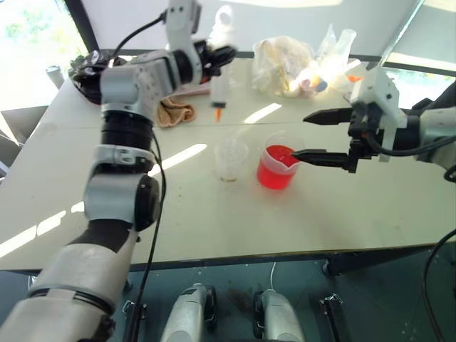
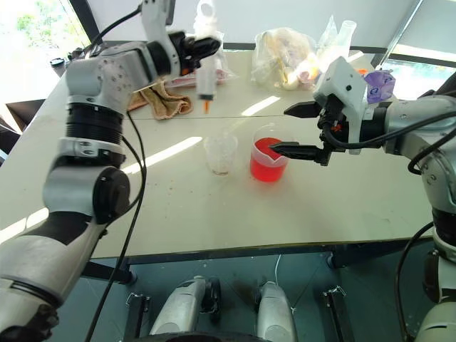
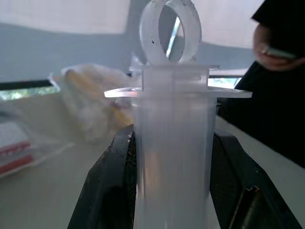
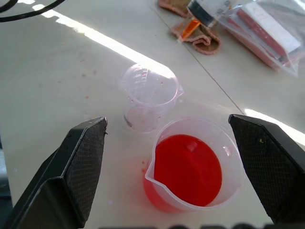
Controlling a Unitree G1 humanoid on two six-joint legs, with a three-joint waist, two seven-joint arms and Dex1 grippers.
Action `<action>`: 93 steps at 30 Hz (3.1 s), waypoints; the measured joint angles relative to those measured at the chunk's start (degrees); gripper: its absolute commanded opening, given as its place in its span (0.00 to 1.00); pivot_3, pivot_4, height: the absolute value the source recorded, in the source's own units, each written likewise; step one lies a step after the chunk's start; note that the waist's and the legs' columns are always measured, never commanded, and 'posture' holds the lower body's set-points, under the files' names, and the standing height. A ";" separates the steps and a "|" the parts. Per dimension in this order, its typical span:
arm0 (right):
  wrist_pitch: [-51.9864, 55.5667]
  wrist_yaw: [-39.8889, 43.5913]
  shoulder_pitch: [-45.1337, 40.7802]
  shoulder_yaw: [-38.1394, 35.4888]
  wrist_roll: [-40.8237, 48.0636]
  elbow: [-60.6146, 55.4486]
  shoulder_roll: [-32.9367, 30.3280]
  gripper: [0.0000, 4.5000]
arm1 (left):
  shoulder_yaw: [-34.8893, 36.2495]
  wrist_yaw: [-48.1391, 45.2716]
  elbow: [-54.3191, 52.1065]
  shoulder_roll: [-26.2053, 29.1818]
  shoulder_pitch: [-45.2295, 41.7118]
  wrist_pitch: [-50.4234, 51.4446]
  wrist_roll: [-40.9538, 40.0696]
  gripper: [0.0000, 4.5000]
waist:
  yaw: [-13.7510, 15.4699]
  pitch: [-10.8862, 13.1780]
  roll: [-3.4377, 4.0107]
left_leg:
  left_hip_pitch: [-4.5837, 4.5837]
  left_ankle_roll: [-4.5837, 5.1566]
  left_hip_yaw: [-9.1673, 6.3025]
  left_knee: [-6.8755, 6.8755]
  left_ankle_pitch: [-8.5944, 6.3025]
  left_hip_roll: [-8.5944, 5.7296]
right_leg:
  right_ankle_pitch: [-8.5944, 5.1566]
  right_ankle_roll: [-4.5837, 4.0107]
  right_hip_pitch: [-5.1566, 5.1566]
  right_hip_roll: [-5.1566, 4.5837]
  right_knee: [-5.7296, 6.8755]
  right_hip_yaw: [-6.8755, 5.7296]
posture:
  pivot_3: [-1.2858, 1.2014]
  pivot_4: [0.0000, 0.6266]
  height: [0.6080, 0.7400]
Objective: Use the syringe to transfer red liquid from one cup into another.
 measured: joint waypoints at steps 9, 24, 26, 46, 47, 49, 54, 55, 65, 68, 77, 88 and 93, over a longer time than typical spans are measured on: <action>3.23 -5.90 4.28 -9.83 2.96 -2.10 -0.20 0.95 | 1.30 -8.05 -3.41 -10.47 4.62 -12.42 -7.45 0.32 | -0.01 -0.01 0.01 | 0.06 0.37 -0.02 0.22 -0.04 0.03 | 0.00 0.01 0.21 0.02 -0.01 -0.08 | 0.52 0.24 1.00; 9.03 -20.65 1.66 -19.00 10.91 -0.72 5.05 0.95 | -10.39 -15.85 3.13 -17.97 17.11 -38.05 3.33 0.32 | -0.02 -0.02 0.04 | 0.08 1.02 -0.08 0.57 -0.46 0.03 | -0.02 -0.01 0.43 -0.03 -0.09 -0.15 | 0.52 0.24 1.00; 9.25 -22.95 1.17 -18.81 11.22 -0.78 5.88 0.95 | -11.15 -15.69 4.08 -18.13 17.69 -40.03 4.52 0.32 | -0.03 -0.02 0.04 | 0.07 1.05 -0.09 0.61 -0.48 0.03 | -0.02 -0.02 0.44 -0.03 -0.09 -0.15 | 0.52 0.24 1.00; 15.09 -41.00 0.73 -14.25 14.94 -6.09 16.83 0.95 | -12.25 -13.62 12.47 -17.91 21.57 -46.53 8.85 0.32 | -0.12 -0.05 0.10 | -0.01 1.30 -0.06 0.85 -0.65 -0.02 | -0.02 -0.01 0.54 -0.04 -0.12 -0.16 | 0.52 0.24 1.00; 15.06 -41.03 1.41 -13.81 14.82 -6.13 16.83 0.95 | -12.25 -13.59 12.59 -17.96 21.52 -46.55 8.94 0.32 | -0.10 -0.05 0.10 | -0.01 1.31 -0.06 0.85 -0.64 -0.02 | -0.02 -0.01 0.54 -0.03 -0.12 -0.16 | 0.52 0.24 1.00; 14.73 -41.08 2.29 -12.90 14.01 -6.22 16.79 0.95 | -12.24 -13.57 12.62 -17.96 21.51 -46.55 9.12 0.32 | -0.11 -0.05 0.10 | -0.01 1.31 -0.06 0.85 -0.65 -0.02 | -0.02 -0.01 0.54 -0.03 -0.12 -0.16 | 0.52 0.24 1.00; 11.93 -41.06 3.91 -11.39 11.26 -5.64 16.91 0.95 | -12.24 -13.64 12.62 -18.01 21.51 -46.53 9.43 0.32 | -0.08 -0.05 0.10 | -0.01 1.32 -0.06 0.86 -0.65 -0.02 | -0.02 -0.01 0.54 0.00 -0.12 -0.17 | 0.52 0.24 1.00; 11.11 -41.13 3.79 -11.34 10.66 -5.11 17.08 0.95 | -12.24 -13.67 12.62 -18.01 21.51 -46.52 9.44 0.32 | -0.08 -0.05 0.10 | -0.01 1.32 -0.06 0.86 -0.65 -0.02 | -0.02 -0.01 0.54 0.01 -0.12 -0.18 | 0.52 0.24 1.00; 8.72 -41.19 1.99 -10.04 8.13 -2.57 18.02 0.90 | -12.31 -13.77 12.55 -18.16 21.51 -46.37 9.50 0.32 | -0.09 -0.05 0.10 | -0.01 1.34 -0.06 0.85 -0.66 -0.02 | -0.02 -0.01 0.54 -0.01 -0.12 -0.19 | 0.52 0.24 1.00; 8.70 -41.72 1.96 -9.29 7.00 -1.59 18.41 0.65 | -12.35 -13.77 12.34 -18.22 21.52 -46.25 9.52 0.32 | -0.09 -0.05 0.10 | -0.01 1.34 -0.07 0.85 -0.66 -0.02 | -0.02 -0.01 0.54 -0.02 -0.12 -0.20 | 0.52 0.24 1.00; 8.18 -42.19 0.92 -6.66 5.98 -2.06 20.37 0.01 | -12.38 -13.52 12.36 -18.25 21.64 -45.82 9.74 0.32 | -0.06 -0.05 0.10 | -0.01 1.34 -0.06 0.85 -0.67 -0.04 | -0.02 -0.01 0.54 -0.02 -0.13 -0.20 | 0.52 0.24 1.00; 6.10 -48.98 0.29 -5.83 2.54 -3.40 29.95 0.01 | -10.92 -12.89 12.26 -18.08 22.03 -45.76 9.09 0.32 | -0.10 -0.05 0.11 | -0.01 1.22 -0.06 0.85 -0.62 -0.03 | -0.02 -0.01 0.53 0.00 -0.12 -0.21 | 0.52 0.24 1.00; 5.67 -49.58 0.29 -8.56 3.81 -3.44 32.26 0.01 | -10.84 -13.03 11.28 -18.12 22.01 -45.76 8.33 0.32 | -0.13 -0.05 0.11 | -0.01 1.20 -0.06 0.85 -0.60 -0.05 | -0.02 -0.01 0.54 0.00 -0.12 -0.21 | 0.52 0.24 1.00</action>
